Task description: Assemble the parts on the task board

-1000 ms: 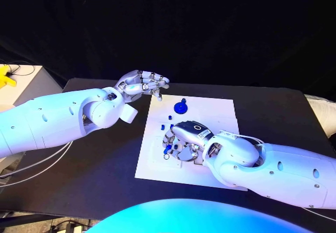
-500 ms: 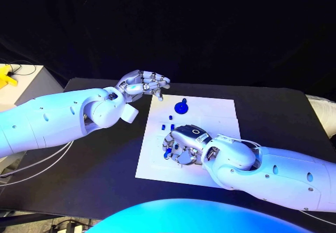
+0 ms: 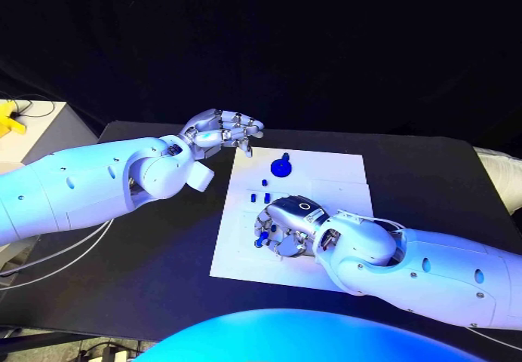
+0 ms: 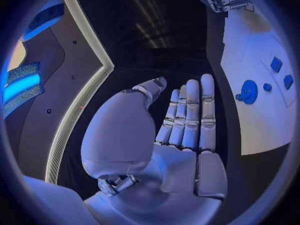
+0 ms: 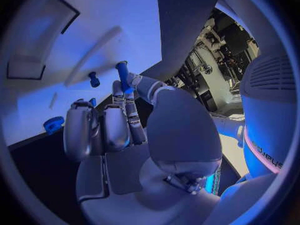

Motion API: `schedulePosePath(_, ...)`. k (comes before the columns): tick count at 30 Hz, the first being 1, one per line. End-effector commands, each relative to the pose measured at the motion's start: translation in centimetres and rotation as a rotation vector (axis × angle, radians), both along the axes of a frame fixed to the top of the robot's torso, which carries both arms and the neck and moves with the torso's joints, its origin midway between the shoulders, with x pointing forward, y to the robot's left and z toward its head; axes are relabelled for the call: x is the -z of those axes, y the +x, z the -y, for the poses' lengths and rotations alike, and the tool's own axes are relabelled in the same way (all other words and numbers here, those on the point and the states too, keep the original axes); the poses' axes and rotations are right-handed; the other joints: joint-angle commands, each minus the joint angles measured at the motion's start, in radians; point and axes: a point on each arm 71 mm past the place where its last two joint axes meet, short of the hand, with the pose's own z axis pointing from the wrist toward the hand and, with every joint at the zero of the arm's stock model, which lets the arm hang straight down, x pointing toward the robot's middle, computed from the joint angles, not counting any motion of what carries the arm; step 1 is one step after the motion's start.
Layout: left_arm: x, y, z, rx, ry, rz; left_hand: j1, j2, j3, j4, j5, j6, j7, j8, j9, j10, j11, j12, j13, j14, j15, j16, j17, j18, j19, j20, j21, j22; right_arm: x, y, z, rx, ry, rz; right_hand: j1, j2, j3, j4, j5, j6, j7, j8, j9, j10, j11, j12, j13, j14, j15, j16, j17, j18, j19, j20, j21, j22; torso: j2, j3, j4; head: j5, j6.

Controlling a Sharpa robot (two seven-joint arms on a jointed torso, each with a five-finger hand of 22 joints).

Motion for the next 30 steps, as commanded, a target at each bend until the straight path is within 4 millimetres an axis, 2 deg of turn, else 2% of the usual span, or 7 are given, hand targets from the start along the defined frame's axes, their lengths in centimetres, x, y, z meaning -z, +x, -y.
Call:
schedulePosePath(1, -0.07, -0.1, 0.17, 0.021, -0.011, 0.003, -0.002, 0.004, 0.0, 0.004, -0.002, -0.001, 0.004, -0.005, -0.001, -0.005, 0.0, -0.003, 0.001, -0.002, 0.003, -0.004, -0.001, 0.005, -0.001, 0.003, -0.006, 0.001, 0.48, 0.02, 0.09, 0.007, -0.025, 0.007, 0.012, 0.01, 0.003, -0.006, 0.008, 0.004, 0.002, 0.004, 0.062, 0.059, -0.05, 0.002, 0.001, -0.004, -0.001, -0.005, -0.001, -0.013, 0.0, -0.001, -0.004, 0.038, 0.0, 0.0002, 0.0008, 0.0, 0.0)
schedulePosePath(11, -0.08, -0.13, 0.04, 0.018, -0.01, 0.003, -0.002, 0.004, 0.0, 0.004, -0.002, -0.001, 0.004, -0.005, -0.001, -0.005, 0.0, -0.003, 0.001, -0.002, 0.003, -0.004, -0.001, 0.005, -0.001, 0.003, -0.006, 0.001, 1.2, 0.05, 0.11, 0.009, -0.043, -0.005, 0.012, 0.009, 0.003, -0.008, 0.009, 0.004, 0.002, 0.004, 0.062, 0.06, -0.05, 0.002, 0.001, -0.004, -0.001, -0.005, -0.002, -0.013, -0.001, -0.001, -0.005, 0.037, 0.001, -0.0006, -0.0003, 0.003, 0.0)
schedulePosePath(19, -0.08, -0.13, 0.05, 0.019, -0.01, 0.003, -0.002, 0.004, 0.0, 0.004, -0.002, -0.001, 0.004, -0.005, -0.001, -0.005, 0.0, -0.003, 0.001, -0.002, 0.003, -0.004, -0.001, 0.005, -0.001, 0.003, -0.006, 0.001, 1.45, 0.02, -0.06, 0.002, -0.043, -0.01, 0.01, 0.004, 0.002, -0.011, 0.009, 0.0, 0.003, 0.002, 0.063, 0.056, -0.048, -0.002, 0.002, -0.006, -0.001, -0.009, -0.008, -0.011, -0.004, 0.0, -0.013, 0.031, 0.0, 0.0009, -0.0004, 0.003, 0.0)
schedulePosePath(22, -0.08, -0.12, 0.04, 0.018, -0.01, 0.003, -0.002, 0.004, 0.0, 0.004, -0.002, -0.001, 0.004, -0.005, -0.001, -0.005, 0.0, -0.003, 0.001, -0.002, 0.003, -0.004, -0.001, 0.005, -0.001, 0.003, -0.006, 0.001, 1.41, -0.01, -0.13, -0.003, -0.027, -0.011, 0.001, -0.003, 0.01, -0.013, 0.007, -0.037, 0.015, -0.026, 0.056, 0.026, -0.035, -0.027, -0.002, 0.0, 0.01, -0.001, 0.01, -0.009, -0.011, 0.007, -0.026, 0.023, 0.0, 0.0007, -0.001, 0.002, 0.0)
schedulePosePath(25, -0.07, -0.11, 0.04, 0.018, -0.01, 0.002, -0.002, 0.004, 0.0, 0.004, -0.002, -0.001, 0.004, -0.005, -0.001, -0.005, 0.0, -0.003, 0.001, -0.002, 0.003, -0.004, -0.001, 0.005, -0.001, 0.003, -0.006, 0.001, 1.34, -0.04, -0.19, -0.008, -0.007, -0.015, -0.017, -0.028, 0.012, -0.012, 0.019, -0.086, 0.031, -0.065, 0.043, -0.017, -0.016, -0.058, -0.012, -0.007, 0.027, -0.007, -0.001, -0.005, -0.023, 0.019, -0.05, 0.006, 0.0, 0.0005, -0.0011, 0.002, 0.0)
schedulePosePath(27, -0.07, -0.11, 0.05, 0.018, -0.009, 0.002, -0.002, 0.004, 0.0, 0.004, -0.002, -0.001, 0.004, -0.005, -0.001, -0.005, 0.0, -0.003, 0.001, -0.002, 0.003, -0.004, -0.001, 0.005, -0.001, 0.003, -0.006, 0.001, 1.3, -0.06, -0.22, -0.01, 0.005, -0.018, -0.029, -0.046, 0.001, -0.01, 0.028, -0.098, 0.039, -0.077, 0.039, -0.056, -0.002, -0.078, -0.022, -0.022, 0.038, -0.022, -0.031, 0.002, -0.04, 0.03, -0.082, -0.019, 0.0, 0.0005, -0.0009, 0.002, 0.0)
schedulePosePath(30, -0.07, -0.11, 0.04, 0.017, -0.009, 0.002, -0.002, 0.004, 0.0, 0.004, -0.002, -0.001, 0.004, -0.005, -0.001, -0.005, 0.0, -0.003, 0.001, -0.002, 0.003, -0.004, -0.001, 0.005, -0.001, 0.003, -0.006, 0.001, 1.21, -0.07, -0.24, -0.011, 0.023, -0.02, -0.032, -0.057, -0.009, -0.01, 0.027, -0.111, 0.045, -0.087, 0.037, -0.096, 0.008, -0.091, -0.031, -0.051, 0.047, -0.055, -0.098, 0.014, -0.069, 0.04, -0.136, -0.06, 0.0, 0.0004, -0.0008, 0.002, 0.0)
